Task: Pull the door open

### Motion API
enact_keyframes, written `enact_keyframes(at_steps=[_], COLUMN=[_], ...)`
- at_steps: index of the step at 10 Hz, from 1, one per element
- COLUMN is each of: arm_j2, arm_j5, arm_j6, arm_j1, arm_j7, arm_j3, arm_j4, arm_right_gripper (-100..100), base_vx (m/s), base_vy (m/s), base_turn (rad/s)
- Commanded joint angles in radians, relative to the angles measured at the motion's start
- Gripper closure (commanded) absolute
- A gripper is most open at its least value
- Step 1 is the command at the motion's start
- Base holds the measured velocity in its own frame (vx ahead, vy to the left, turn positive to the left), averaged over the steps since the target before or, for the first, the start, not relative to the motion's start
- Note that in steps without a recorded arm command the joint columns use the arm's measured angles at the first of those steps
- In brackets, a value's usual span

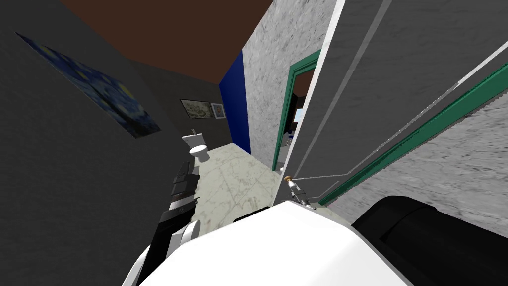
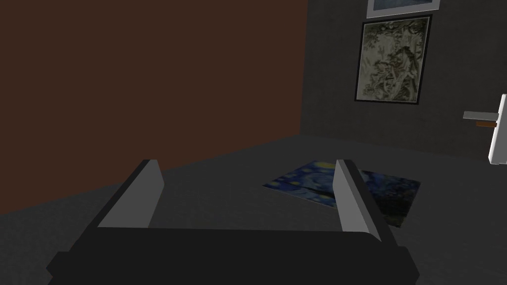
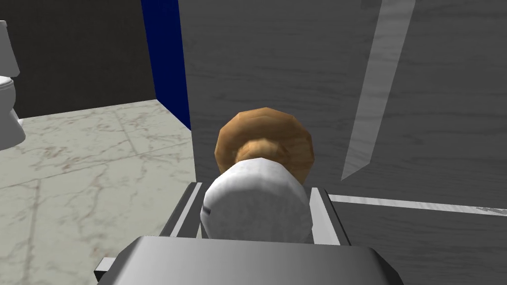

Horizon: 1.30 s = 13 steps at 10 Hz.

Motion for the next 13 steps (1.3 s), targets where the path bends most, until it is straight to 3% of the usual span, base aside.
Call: enact_keyframes(at_steps=[1,4,5,6,10,13], arm_j2=[-0.009,-0.021,-0.023,-0.021,-0.028,-0.034], arm_j5=[0.005,0.018,0.02,0.02,0.029,0.033], arm_j6=[-0.031,-0.096,-0.107,-0.094,-0.111,-0.12], arm_j1=[0.032,0.084,0.092,0.083,0.077,0.071], arm_j7=[-0.005,-0.017,-0.019,-0.018,-0.038,-0.051], arm_j3=[0.013,0.04,0.044,0.042,0.053,0.058], arm_j4=[-0.006,-0.008,-0.008,-0.008,0.013,0.026], arm_right_gripper=[100,100,100,100,100,100], base_vx=[-0.094,-0.111,-0.136,-0.056,-0.142,-0.203], base_vy=[-0.026,-0.039,-0.035,-0.008,-0.042,-0.023], base_turn=[0.119,0.106,0.073,0.011,0.263,0.141])
